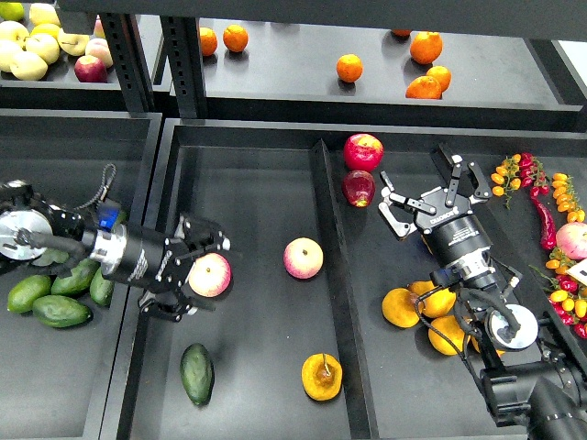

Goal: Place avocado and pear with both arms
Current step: 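Move the left gripper down to the dark green avocado in the middle bin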

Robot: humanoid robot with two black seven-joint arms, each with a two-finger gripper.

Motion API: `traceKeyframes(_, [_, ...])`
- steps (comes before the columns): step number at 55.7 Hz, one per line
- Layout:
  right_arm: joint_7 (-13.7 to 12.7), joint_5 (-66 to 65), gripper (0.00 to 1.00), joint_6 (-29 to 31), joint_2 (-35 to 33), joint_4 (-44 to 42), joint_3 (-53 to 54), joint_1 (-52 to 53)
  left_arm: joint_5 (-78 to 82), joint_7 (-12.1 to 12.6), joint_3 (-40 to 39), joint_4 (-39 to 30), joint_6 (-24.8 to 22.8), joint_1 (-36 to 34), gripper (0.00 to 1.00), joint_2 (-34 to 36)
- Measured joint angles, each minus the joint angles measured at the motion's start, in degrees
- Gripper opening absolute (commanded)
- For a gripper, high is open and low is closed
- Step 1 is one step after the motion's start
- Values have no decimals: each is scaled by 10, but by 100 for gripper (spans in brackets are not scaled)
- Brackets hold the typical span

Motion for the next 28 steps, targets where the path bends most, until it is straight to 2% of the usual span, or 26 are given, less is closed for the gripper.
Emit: traceKeyframes(28, [0,0,100,-1,0,-11,4,-1,66,0,109,52,0,-28,93,-71])
